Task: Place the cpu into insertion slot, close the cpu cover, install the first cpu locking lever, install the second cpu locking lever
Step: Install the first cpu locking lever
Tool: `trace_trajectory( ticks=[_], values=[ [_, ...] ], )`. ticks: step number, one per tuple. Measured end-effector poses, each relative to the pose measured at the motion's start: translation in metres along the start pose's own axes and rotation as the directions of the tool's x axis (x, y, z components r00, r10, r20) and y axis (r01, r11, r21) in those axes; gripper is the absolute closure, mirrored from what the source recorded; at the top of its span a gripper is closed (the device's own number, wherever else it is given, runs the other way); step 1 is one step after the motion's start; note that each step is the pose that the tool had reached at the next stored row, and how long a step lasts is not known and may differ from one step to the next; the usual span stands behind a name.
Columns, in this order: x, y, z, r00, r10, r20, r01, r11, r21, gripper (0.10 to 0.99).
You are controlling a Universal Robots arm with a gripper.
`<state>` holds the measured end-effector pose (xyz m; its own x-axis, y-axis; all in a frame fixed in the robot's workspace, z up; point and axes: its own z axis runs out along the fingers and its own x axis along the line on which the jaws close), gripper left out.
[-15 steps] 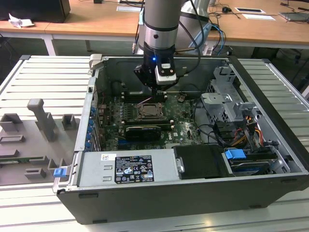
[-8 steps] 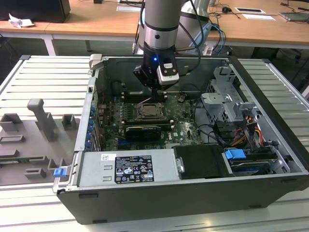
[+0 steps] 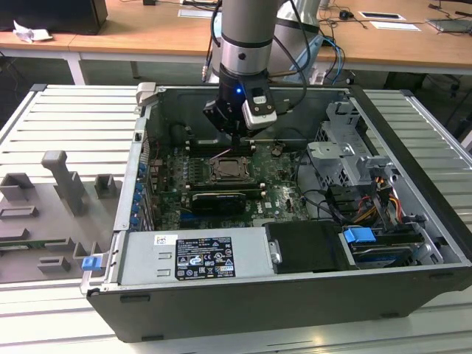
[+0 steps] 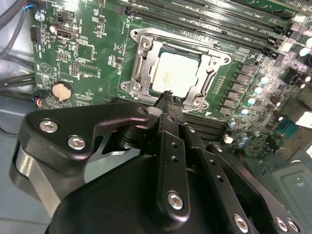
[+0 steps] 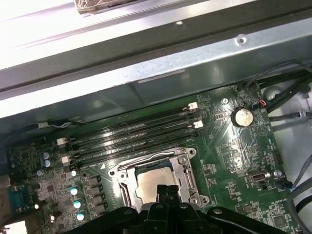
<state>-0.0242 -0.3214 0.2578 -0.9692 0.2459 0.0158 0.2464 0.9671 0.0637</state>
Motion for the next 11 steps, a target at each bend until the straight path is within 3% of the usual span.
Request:
trace_trajectory(
  ticks=[7, 11],
  values=[
    [0.0000, 0.0000, 0.0000, 0.9984, -0.056, -0.0036, 0.056, 0.9984, 0.001, 0.980],
    [0.0000, -0.0001, 0.0000, 0.9945, -0.104, -0.0067, 0.104, 0.9945, 0.001, 0.980]
  ],
)
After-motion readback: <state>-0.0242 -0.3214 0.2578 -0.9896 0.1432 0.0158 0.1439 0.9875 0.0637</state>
